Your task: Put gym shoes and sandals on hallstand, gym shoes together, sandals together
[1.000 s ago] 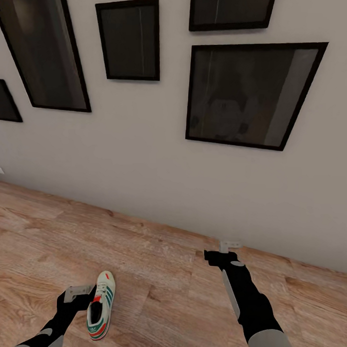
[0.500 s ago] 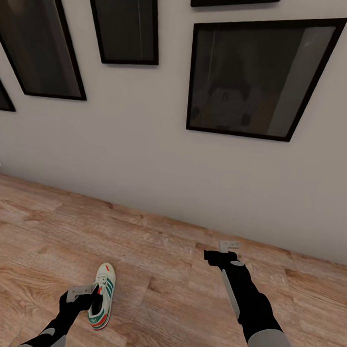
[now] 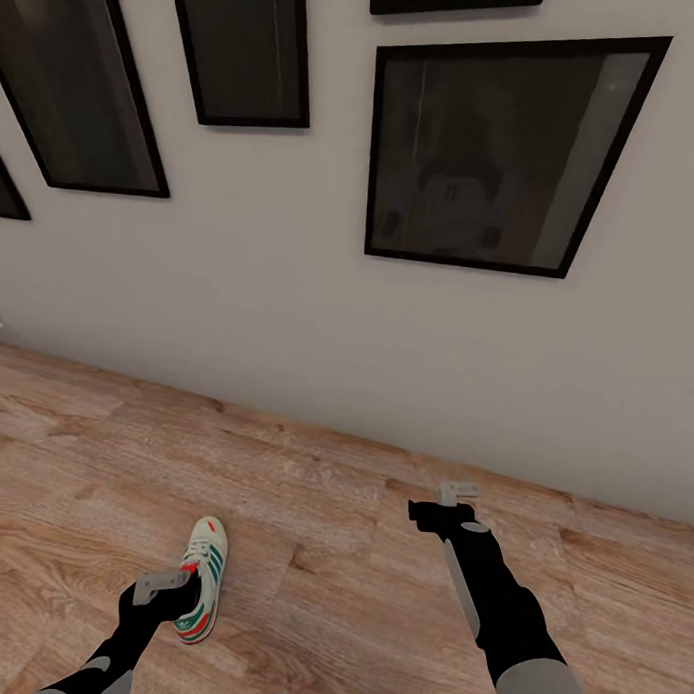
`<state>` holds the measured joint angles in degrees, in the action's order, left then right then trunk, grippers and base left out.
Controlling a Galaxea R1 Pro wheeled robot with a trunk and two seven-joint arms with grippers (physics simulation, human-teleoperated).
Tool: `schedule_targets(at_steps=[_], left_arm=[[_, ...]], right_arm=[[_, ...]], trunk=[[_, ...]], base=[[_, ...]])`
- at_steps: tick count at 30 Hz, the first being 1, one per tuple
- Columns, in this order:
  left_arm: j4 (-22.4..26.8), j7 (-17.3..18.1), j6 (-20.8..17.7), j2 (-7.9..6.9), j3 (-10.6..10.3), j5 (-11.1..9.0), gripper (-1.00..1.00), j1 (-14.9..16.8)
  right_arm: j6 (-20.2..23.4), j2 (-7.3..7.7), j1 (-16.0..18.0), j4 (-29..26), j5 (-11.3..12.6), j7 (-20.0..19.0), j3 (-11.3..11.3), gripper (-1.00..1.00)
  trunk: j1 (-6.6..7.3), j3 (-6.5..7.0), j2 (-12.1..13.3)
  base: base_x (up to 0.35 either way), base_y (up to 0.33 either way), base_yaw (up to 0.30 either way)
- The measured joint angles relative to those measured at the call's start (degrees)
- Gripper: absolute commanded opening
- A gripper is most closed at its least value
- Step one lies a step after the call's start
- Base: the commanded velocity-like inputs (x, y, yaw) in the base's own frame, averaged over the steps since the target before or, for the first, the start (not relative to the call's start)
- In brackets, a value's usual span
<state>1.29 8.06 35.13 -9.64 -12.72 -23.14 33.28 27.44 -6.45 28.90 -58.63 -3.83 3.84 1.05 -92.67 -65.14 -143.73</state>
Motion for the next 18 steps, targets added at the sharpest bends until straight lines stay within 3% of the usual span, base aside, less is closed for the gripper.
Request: schedule_targets(at_steps=[6,14,18], left_arm=[[0.0,-0.01,-0.01,-0.01,0.01,-0.06,1.0,0.0],[0.1,-0.01,0.22,0.04,-0.07,-0.04,1.0,0.0],[1.21,0.0,2.24,0.07,-0.02,-0.05,1.0,0.0]], right_arm=[[0.0,0.0,0.0,0.0,0.0,0.0,0.09,1.0],[0.0,0.0,0.0,0.0,0.0,0.0,0.17,1.0],[0.0,0.0,0.0,0.0,0.0,0.0,0.13,1.0]], trunk=[[-0.1,-0.92,-0.05],[-0.31,-3.29,-0.16],[-0.41,-4.55,-0.21]], base=[[-0.001,-0.001,0.0],[0.0,0.0,0.0],[0.0,0.0,0.0]])
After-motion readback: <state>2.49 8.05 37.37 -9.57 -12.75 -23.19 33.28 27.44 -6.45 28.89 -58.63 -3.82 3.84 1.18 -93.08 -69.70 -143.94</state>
